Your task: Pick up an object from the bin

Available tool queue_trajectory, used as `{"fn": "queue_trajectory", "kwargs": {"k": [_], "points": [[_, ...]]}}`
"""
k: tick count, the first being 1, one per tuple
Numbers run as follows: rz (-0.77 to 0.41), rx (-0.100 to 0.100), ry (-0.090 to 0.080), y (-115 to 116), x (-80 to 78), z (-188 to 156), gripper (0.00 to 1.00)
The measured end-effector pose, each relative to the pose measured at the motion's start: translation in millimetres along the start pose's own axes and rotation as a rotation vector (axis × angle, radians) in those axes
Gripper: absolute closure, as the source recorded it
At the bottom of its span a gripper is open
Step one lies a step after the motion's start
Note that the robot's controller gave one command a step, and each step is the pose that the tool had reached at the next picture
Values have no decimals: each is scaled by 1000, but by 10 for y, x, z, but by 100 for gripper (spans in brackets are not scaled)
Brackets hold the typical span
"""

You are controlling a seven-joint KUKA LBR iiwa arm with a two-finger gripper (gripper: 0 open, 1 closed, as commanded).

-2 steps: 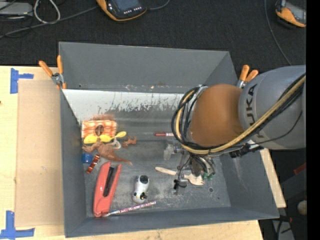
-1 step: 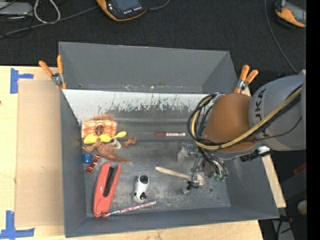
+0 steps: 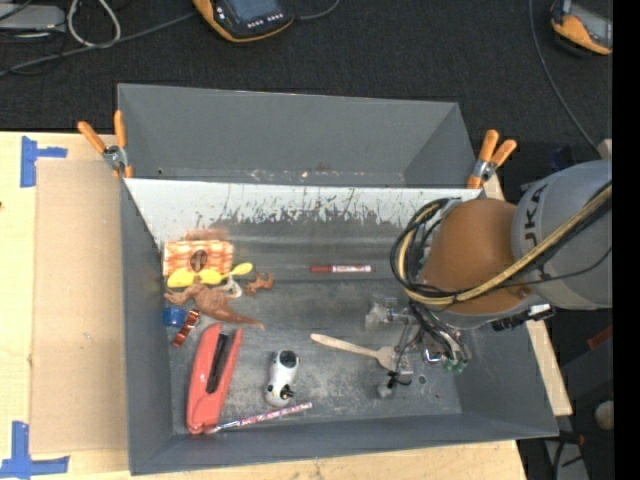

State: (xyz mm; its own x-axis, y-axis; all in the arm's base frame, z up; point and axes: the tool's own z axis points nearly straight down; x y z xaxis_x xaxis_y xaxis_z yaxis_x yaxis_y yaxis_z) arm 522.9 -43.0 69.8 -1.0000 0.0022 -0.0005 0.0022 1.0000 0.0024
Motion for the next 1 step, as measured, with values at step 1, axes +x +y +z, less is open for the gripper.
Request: {"fn": "queue_trajectory", "kwargs": {"k": [1], "points": [[40, 1, 6, 203, 37, 9, 0]]}}
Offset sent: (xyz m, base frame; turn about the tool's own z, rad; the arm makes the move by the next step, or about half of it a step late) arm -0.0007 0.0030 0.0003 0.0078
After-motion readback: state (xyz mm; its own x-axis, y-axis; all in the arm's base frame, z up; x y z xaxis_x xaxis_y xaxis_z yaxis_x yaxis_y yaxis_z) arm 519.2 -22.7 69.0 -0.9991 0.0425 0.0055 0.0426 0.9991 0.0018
